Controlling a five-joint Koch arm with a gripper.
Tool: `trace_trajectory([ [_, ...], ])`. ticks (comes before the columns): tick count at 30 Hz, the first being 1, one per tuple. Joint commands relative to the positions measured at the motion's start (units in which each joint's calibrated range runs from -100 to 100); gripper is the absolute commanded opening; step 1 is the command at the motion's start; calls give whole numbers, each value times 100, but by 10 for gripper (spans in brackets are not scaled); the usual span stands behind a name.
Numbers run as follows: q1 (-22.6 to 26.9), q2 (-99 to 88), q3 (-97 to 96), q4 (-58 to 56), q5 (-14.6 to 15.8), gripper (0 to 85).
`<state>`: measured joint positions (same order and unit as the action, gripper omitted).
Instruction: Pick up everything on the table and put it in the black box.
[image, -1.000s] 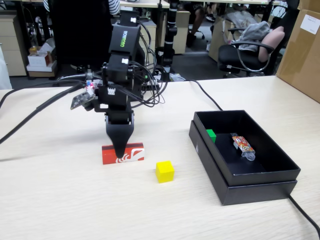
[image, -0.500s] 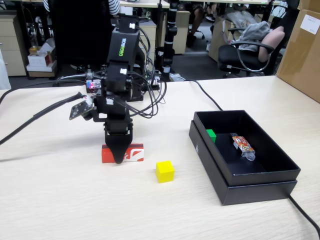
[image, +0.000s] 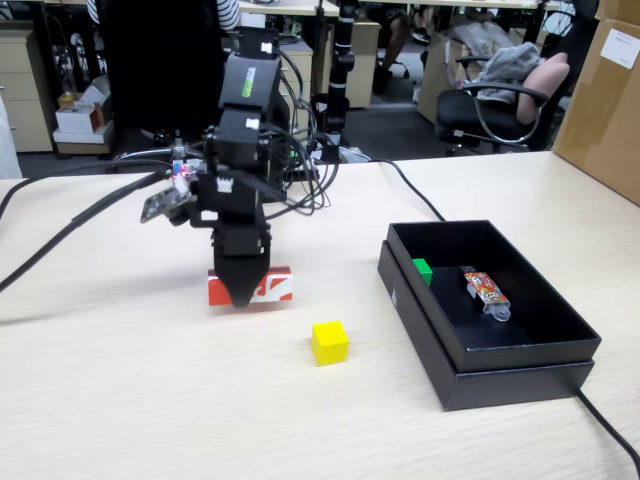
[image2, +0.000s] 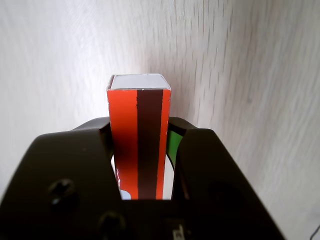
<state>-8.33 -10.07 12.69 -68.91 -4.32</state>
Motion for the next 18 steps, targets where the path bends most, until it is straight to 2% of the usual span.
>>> trace_trajectory([
  [1, 405, -1431, 535, -551, 176, 9],
  [5, 1006, -2235, 716, -655, 405, 9],
  [7, 1563, -2510, 925, -664, 611, 9],
  [10, 2090, -2269, 1423, -664, 845, 9],
  [13, 2432, -1179, 2339, -638, 1065, 9],
  [18, 2515, -43, 2892, -534, 1177, 9],
])
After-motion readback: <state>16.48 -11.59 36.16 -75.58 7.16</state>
